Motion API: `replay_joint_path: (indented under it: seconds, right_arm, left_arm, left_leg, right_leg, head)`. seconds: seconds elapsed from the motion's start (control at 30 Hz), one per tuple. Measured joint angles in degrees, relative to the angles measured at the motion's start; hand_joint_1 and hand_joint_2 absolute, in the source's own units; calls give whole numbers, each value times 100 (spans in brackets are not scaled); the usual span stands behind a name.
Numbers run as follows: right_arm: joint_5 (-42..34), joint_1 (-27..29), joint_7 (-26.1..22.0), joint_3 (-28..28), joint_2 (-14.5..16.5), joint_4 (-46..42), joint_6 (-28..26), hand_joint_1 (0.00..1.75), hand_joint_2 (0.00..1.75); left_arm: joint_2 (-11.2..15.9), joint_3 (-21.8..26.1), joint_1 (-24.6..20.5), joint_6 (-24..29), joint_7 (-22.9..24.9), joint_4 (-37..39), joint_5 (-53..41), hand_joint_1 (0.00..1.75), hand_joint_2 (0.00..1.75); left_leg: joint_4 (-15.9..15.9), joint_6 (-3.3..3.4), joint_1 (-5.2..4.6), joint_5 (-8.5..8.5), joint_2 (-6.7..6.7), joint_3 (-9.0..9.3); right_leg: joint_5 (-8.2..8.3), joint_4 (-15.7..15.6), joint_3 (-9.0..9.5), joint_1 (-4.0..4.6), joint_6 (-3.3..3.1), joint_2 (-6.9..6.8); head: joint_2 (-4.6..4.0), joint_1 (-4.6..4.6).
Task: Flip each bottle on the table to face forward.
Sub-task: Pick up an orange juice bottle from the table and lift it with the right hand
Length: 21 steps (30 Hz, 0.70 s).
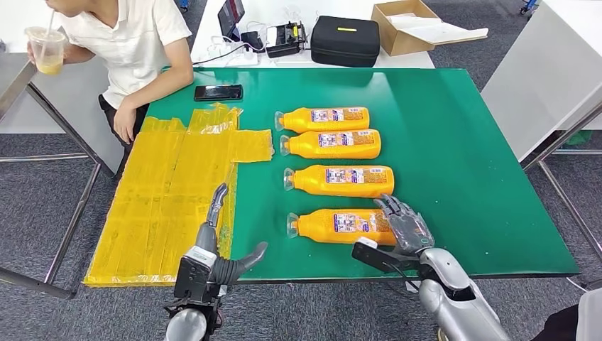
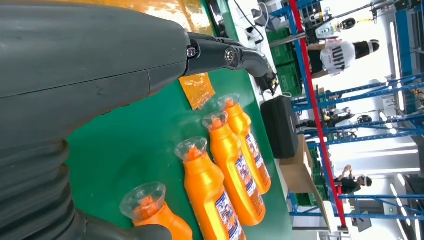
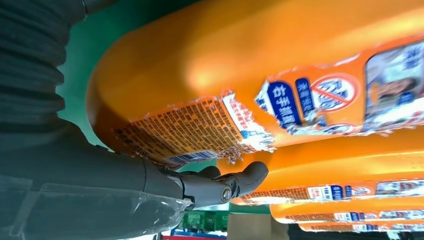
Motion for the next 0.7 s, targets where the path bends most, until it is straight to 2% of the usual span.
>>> replay_joint_path:
  seconds: [0.23,0.27,0.37,0.4,0.7]
  right_arm:
    - [-147,-164,18,158,-107,206,177,0,175]
    - [-163,-177,20,181,-127,228,192,7,175]
    - [-236,-207,17,247,-187,277,247,137,175]
    - [-273,-216,4,271,-214,288,274,174,175]
    - [-811,-286,-181,455,-502,311,511,175,175]
  left_arm:
    - [0,-52,-31,-14,20,86,36,0,175]
    - [0,-60,-36,-13,26,97,43,0,175]
    - [0,-68,-53,-13,40,133,67,0,175]
    - [0,-72,-60,-13,43,145,75,0,175]
    - [0,-137,-131,-14,37,269,121,0,175]
  left_leg:
    - [0,0,1,0,2,2]
    - [0,0,1,0,2,2]
    - [0,0,1,0,2,4]
    - [0,0,0,0,2,5]
    - [1,0,1,0,0,15]
  right_leg:
    - [0,0,0,1,0,1]
    - [0,0,1,1,0,1]
    - [0,0,2,0,0,1]
    - [0,0,3,0,0,1]
    - [0,-1,12,1,0,0]
  head:
    - [0,1]
    - [0,1]
    - [0,0]
    - [0,1]
    - [0,0]
